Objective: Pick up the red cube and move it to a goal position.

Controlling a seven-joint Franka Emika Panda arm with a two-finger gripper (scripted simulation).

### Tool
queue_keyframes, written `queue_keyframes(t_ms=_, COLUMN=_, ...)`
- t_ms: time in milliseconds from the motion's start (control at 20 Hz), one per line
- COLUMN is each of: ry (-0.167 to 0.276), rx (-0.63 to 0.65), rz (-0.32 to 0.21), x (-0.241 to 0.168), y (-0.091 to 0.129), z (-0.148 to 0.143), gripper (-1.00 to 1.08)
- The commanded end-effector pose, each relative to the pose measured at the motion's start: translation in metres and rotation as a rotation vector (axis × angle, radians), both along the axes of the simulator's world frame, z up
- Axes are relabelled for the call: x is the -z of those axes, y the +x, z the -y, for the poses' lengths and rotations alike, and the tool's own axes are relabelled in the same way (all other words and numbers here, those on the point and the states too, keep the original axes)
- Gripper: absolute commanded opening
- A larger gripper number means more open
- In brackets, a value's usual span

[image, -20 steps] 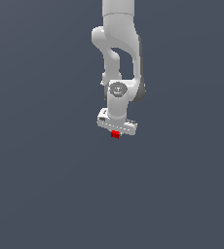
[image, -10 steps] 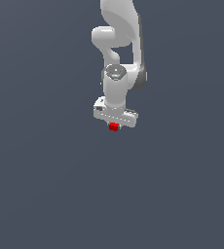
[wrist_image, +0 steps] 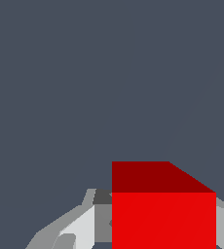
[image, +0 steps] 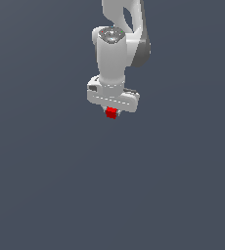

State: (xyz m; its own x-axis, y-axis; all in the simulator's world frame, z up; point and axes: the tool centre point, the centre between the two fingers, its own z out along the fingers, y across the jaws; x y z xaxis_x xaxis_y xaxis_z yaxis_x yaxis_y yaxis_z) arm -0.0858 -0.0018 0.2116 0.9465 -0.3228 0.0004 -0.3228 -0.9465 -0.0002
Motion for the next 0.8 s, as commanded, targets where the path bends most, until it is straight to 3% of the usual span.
queue_keyframes(t_ms=0, ry=0.000, rx=0.000, rz=0.000, x=-0.026, y=0.000, z=0.004, gripper=-1.00)
queue_keyframes(t_ms=750, ry=0.000, rx=0.000, rz=0.000, x=-0.174, y=0.009, z=0.023, gripper=-1.00)
